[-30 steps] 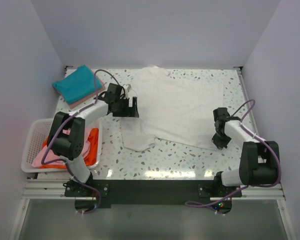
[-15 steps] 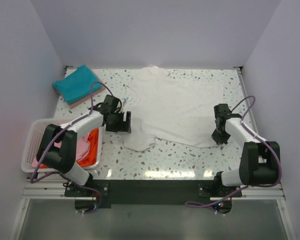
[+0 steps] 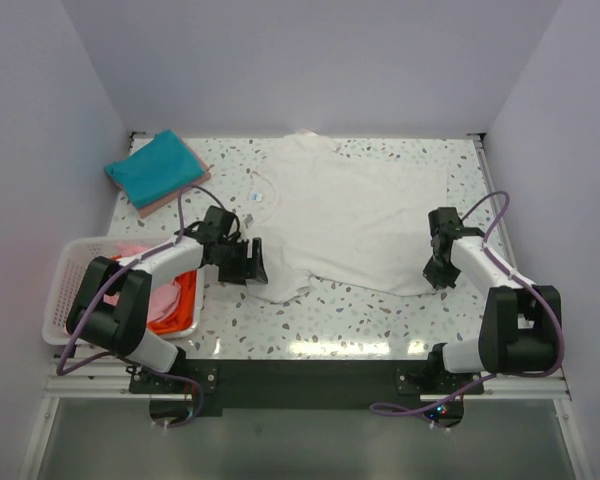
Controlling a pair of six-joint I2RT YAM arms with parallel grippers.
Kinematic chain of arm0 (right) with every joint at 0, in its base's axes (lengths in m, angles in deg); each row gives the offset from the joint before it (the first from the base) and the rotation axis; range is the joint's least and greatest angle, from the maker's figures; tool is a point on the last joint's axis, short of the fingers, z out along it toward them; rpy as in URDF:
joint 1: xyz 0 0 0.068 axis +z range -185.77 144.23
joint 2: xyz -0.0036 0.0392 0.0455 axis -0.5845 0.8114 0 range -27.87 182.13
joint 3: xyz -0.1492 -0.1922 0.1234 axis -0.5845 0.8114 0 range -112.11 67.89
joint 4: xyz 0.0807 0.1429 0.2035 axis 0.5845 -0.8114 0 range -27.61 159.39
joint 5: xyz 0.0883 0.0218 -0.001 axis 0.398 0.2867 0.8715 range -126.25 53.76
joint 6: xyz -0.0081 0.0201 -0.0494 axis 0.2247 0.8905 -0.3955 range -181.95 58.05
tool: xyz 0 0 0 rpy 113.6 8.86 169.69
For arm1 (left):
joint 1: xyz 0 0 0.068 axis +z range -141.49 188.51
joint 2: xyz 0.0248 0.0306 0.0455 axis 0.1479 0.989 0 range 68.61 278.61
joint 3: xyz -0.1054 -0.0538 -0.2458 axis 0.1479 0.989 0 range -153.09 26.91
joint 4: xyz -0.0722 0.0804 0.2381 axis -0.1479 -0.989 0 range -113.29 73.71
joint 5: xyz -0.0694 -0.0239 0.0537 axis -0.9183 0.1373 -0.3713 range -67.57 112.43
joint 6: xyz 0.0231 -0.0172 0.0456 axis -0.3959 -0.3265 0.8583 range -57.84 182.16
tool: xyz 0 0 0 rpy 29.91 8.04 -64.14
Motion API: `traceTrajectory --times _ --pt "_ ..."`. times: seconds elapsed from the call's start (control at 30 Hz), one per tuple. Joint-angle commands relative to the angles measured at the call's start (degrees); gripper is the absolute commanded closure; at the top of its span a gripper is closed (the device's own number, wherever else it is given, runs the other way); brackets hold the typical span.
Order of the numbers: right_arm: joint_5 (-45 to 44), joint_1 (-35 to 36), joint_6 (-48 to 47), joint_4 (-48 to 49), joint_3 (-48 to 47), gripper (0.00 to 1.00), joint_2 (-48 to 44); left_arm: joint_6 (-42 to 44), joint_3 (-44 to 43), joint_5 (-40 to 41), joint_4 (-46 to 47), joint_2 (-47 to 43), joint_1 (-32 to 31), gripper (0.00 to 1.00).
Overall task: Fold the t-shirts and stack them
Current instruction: Fold the tshirt
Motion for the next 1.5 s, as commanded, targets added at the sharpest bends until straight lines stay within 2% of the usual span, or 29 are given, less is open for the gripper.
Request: traceTrajectory --times 0.0,0.03,0.13,0.17,0.23,0.27,0.57,0.8,0.87,0.9,0.93,1.03,1.1,1.27,1.47 --pt "0.1 -0.1 -1.5 -1.0 -2.3 1.00 -1.2 -2.5 1.8 -3.9 4.2 -0.3 -0.8 0.26" --pt "0.2 -0.1 -1.6 -0.8 -2.3 1.00 -1.2 -2.8 1.8 -4.1 4.5 0.0 -0.9 0.27" --pt "0.3 -0.1 -1.9 -0.5 -2.3 1.00 -0.8 -3.1 1.9 -4.8 5.3 1.5 -1.0 0.40" --pt "0.3 -0.1 -2.2 -0.5 -2.5 1.00 -0.6 -3.1 1.9 -4.8 5.4 2.2 -1.0 0.57" --pt "0.1 -0.2 -2.8 -0.5 -3.0 1.00 -0.2 -3.3 1.2 -4.7 4.8 2.6 -1.0 0.83" --pt "-0.2 -0.1 -3.2 -0.6 -3.2 1.00 0.0 -3.3 0.6 -4.5 4.0 3.0 -1.0 1.00" --pt "-1.4 -0.2 -4.1 -0.8 -3.8 1.00 -0.7 -3.1 -9.6 -1.1 -10.4 -1.9 -0.9 1.00" --pt "-1.9 -0.3 -4.4 -0.8 -5.0 1.00 0.1 -3.9 -9.0 -3.6 -14.1 -3.0 -0.9 0.98" --pt "-1.9 -0.2 -4.2 -0.7 -5.4 1.00 0.3 -4.1 -8.8 -2.4 -14.4 -3.9 -0.9 0.91" --pt "-1.9 -0.2 -4.3 -0.6 -5.5 1.00 0.5 -4.1 -8.5 -1.5 -14.2 -4.2 -0.9 0.84" --pt "-1.6 -0.3 -4.2 -0.5 -5.5 1.00 0.5 -4.1 -8.2 -0.7 -13.8 -4.4 -0.9 0.71" --pt "-0.9 -0.2 -3.6 -0.4 -5.5 1.00 1.0 -4.4 -7.1 3.1 -12.8 -3.9 -0.8 0.51" --pt "-0.8 -0.2 -3.3 -0.5 -5.7 1.00 1.1 -5.0 -7.0 6.3 -12.8 -4.5 -0.8 0.45" --pt "-0.7 -0.3 -2.9 -0.5 -5.8 1.00 1.0 -4.1 -5.3 9.4 -14.5 -8.2 -0.8 0.43" --pt "0.2 -0.3 -2.3 -0.4 -5.5 1.00 1.4 -2.9 0.4 2.5 -13.1 -8.7 -1.2 0.46"
